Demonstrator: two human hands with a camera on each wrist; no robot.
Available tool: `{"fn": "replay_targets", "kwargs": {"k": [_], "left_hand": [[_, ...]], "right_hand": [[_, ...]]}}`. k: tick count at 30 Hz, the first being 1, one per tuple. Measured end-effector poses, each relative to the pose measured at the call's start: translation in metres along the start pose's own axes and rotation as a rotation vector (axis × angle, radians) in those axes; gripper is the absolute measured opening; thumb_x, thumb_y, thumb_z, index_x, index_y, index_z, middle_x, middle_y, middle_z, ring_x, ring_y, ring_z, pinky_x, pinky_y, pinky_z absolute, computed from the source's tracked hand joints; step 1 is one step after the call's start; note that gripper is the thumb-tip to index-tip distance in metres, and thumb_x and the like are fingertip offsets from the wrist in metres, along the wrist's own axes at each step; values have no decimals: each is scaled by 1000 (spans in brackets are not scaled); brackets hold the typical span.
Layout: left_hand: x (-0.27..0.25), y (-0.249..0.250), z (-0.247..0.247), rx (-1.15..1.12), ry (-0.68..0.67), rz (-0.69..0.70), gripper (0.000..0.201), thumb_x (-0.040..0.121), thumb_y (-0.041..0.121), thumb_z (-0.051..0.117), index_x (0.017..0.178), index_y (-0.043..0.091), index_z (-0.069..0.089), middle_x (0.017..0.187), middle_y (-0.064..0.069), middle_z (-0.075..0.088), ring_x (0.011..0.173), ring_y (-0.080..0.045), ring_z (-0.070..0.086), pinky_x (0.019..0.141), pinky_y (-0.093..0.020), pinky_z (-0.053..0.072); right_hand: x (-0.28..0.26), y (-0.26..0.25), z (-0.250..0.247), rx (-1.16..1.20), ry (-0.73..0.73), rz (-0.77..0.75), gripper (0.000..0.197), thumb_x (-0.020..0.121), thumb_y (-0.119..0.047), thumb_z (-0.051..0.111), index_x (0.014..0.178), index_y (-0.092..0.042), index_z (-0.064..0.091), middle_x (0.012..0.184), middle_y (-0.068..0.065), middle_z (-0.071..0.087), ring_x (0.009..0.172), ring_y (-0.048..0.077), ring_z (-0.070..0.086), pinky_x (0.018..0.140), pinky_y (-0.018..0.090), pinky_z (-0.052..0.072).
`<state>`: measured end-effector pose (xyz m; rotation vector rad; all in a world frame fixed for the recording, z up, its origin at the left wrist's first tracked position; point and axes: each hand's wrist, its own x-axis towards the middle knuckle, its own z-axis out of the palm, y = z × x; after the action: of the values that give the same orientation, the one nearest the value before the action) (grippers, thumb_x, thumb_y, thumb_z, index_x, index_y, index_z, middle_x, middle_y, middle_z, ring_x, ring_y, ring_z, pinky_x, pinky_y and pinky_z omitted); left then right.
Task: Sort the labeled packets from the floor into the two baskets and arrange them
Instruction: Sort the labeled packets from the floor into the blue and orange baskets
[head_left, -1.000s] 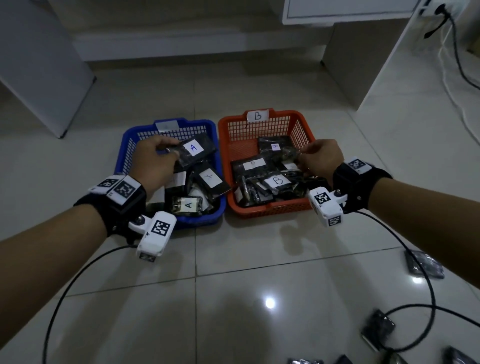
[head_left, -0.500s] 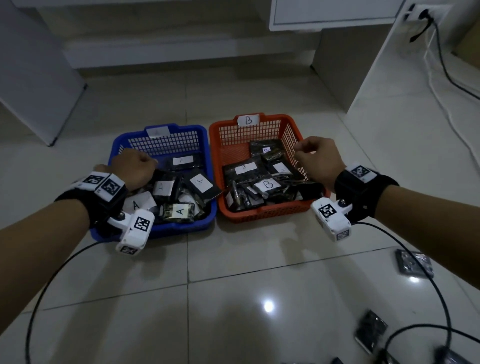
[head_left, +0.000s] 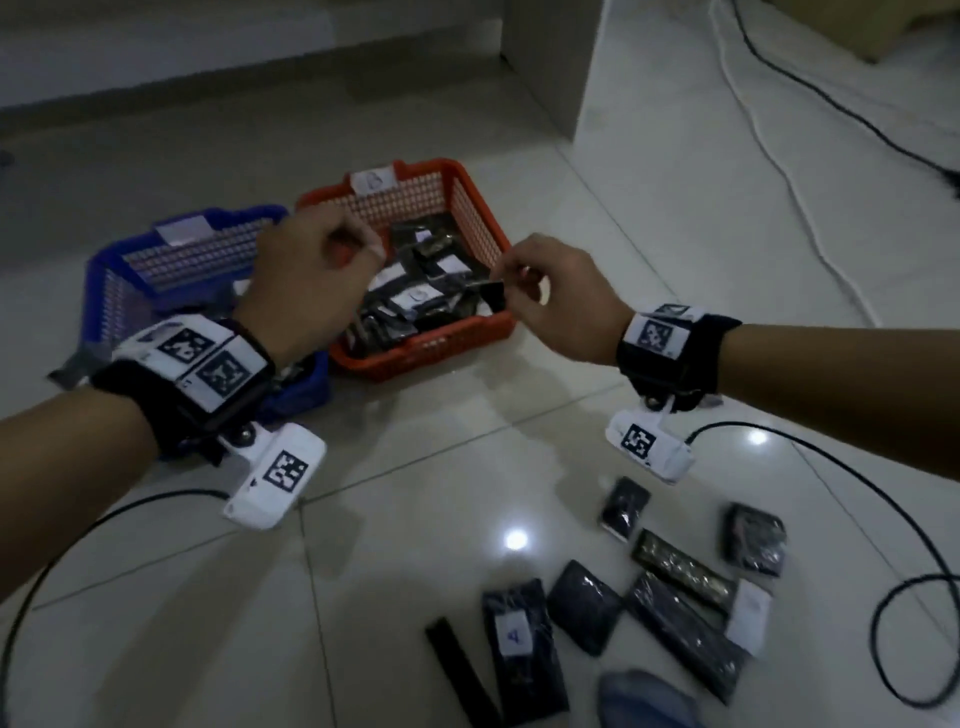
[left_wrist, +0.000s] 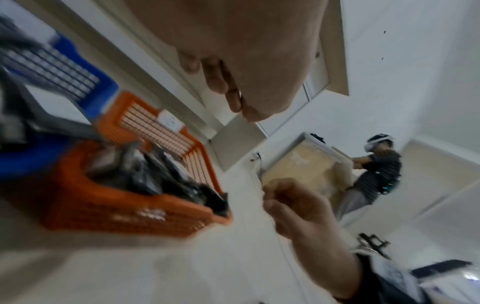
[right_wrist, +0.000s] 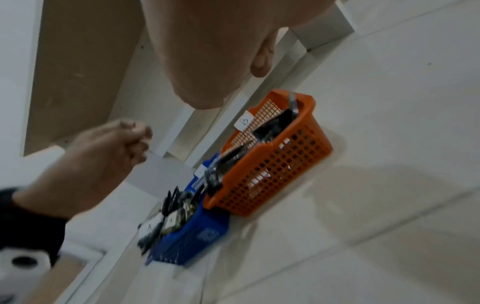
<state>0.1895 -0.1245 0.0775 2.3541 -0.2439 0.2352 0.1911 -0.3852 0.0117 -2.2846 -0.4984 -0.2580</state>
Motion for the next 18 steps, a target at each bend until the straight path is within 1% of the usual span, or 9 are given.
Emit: {"fn": "replay_targets", "kwargs": {"k": [1,3,5,8,10,12,14,16,18], "left_hand": [[-4,16,18,-59,-67,18,6,92,23,65,91,19,69,90,9,67,81,-5,61,72,-9,45],[-16,40,55,-122,-244,49,3,89,22,68,91,21,70,90,9,69,80,0,61,71,-11,46],[-35,57,89,-118,-521,69,7,89,23,69,96,23,68,89,9,68,75,0,61,69,-16,50],[-80,62,126,25,-962,127,17,87,33,71,103,30,65,96,13,66,76,3,61,65,-14,47],[-113,55,142,196,-1178,186,31,83,44,72,110,33,62,107,12,63,87,-1,59,74,-21,49],[-144,42,150,415,-1281,254,48,79,55,73,119,33,57,115,9,58,100,-11,57,82,-29,48],[-169,29,153,540,-1288,327,58,73,62,74,119,32,53,115,7,56,104,-18,55,78,-30,42],[-185,17,151,555,-1250,393,61,70,63,75,115,31,50,111,7,56,101,-19,53,76,-32,37],[-191,10,149,541,-1246,390,56,71,61,75,110,29,50,106,8,57,95,-18,51,77,-33,33]], "right_hand": [[-16,0,-2,2,-43,1,19,85,-21,59,101,-22,68,98,-7,61,75,13,58,73,39,54],[-48,3,-6,-43,-191,30,19,86,-19,59,102,-20,69,96,-7,62,73,18,61,72,41,54],[-80,12,-12,-171,-464,113,19,88,-16,62,105,-18,70,95,-6,62,78,19,63,76,41,55],[-127,33,-20,-322,-860,232,33,88,-21,68,121,-16,67,116,4,63,101,23,62,89,37,53],[-154,45,-25,-328,-944,232,46,84,-26,73,128,-18,64,126,7,56,112,25,56,96,39,50],[-172,52,-30,-345,-925,236,52,81,-26,77,130,-21,63,130,5,50,114,21,50,96,37,48],[-182,53,-33,-362,-894,225,48,80,-22,78,127,-22,65,128,4,50,112,20,48,92,36,48],[-182,56,-32,-347,-871,215,35,80,-19,78,113,-21,67,118,3,54,105,20,51,87,36,49],[-179,56,-31,-295,-865,284,21,81,-19,77,94,-23,61,102,0,59,93,20,56,80,33,49]]}}
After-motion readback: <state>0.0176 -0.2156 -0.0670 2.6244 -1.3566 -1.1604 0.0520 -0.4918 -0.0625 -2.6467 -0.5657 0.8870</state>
